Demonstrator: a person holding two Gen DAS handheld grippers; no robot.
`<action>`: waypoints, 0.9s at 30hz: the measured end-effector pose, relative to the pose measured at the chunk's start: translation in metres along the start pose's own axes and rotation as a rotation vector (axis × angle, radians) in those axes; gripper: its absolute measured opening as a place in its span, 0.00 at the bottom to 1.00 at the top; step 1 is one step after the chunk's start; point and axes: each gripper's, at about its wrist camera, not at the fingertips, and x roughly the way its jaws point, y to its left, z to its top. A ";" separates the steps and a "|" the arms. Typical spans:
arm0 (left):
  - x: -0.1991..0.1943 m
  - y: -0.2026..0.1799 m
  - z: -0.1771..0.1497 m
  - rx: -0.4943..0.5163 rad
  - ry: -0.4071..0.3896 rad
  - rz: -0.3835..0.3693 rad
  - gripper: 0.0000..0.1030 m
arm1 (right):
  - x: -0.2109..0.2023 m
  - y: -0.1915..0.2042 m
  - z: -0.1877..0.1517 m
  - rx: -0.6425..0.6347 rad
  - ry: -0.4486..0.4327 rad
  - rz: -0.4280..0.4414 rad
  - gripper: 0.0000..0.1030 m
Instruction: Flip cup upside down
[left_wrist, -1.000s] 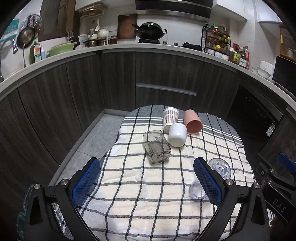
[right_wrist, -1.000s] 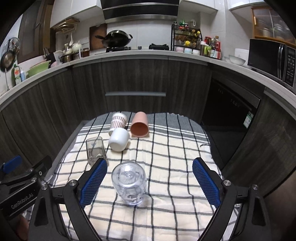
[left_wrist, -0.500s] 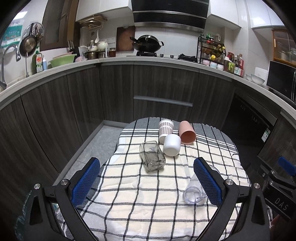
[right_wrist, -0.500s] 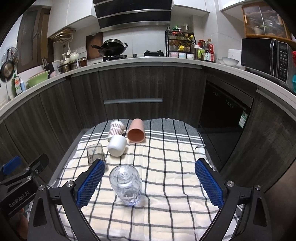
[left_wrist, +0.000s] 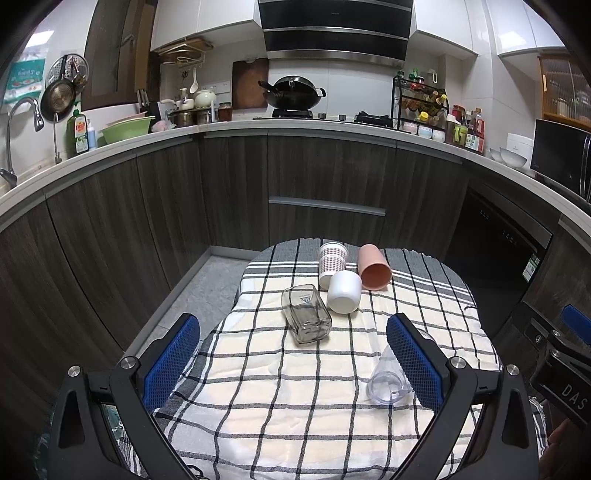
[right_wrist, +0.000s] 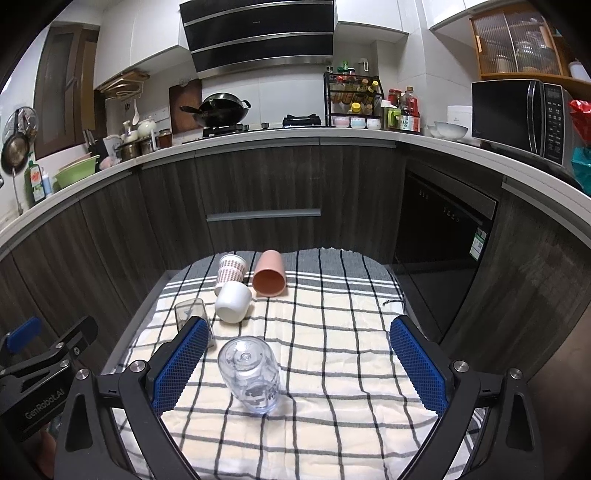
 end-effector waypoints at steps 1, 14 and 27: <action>-0.001 0.000 0.000 -0.001 -0.001 0.000 1.00 | 0.000 0.000 0.000 0.000 0.000 0.000 0.96; -0.003 0.001 -0.001 -0.008 0.003 -0.001 1.00 | -0.001 0.000 0.000 0.000 0.001 0.000 0.96; -0.004 0.001 -0.002 -0.008 0.005 -0.002 1.00 | -0.004 0.004 -0.001 -0.002 0.006 0.004 0.96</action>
